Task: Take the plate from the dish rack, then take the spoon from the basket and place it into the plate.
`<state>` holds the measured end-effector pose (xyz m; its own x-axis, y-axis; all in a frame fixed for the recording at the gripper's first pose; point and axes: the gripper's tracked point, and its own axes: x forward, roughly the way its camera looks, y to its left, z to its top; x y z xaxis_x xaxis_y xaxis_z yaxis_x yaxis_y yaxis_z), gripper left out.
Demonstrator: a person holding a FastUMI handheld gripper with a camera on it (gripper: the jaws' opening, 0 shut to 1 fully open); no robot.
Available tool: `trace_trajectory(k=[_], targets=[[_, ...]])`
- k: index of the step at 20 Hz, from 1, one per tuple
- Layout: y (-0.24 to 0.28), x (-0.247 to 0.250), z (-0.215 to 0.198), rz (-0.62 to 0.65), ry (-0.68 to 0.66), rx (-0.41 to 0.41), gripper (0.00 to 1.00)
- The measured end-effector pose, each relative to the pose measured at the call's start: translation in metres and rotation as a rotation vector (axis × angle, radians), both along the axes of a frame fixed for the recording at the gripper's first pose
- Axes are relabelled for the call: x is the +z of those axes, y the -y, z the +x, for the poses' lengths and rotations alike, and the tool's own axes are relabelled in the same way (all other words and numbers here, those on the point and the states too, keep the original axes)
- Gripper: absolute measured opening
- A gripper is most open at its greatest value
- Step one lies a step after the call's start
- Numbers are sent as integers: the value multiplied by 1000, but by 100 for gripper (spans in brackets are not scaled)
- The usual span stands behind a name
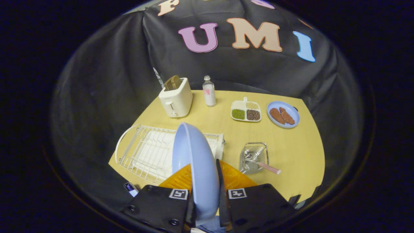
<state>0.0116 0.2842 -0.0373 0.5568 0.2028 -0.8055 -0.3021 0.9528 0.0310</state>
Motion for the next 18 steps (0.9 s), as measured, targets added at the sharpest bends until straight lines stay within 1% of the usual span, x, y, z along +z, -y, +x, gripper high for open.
trace_trajectory(k=[2, 4, 8, 11, 13, 15, 18], targets=[[22, -2, -22, 66, 15, -15, 31], [39, -4, -45, 163, 28, -47, 31], [75, -19, -89, 323, 27, -131, 30], [101, -27, -107, 414, 44, -203, 30], [121, -26, -111, 459, 93, -242, 30], [151, -33, -113, 466, 146, -303, 30], [181, -52, -121, 475, 173, -390, 30]])
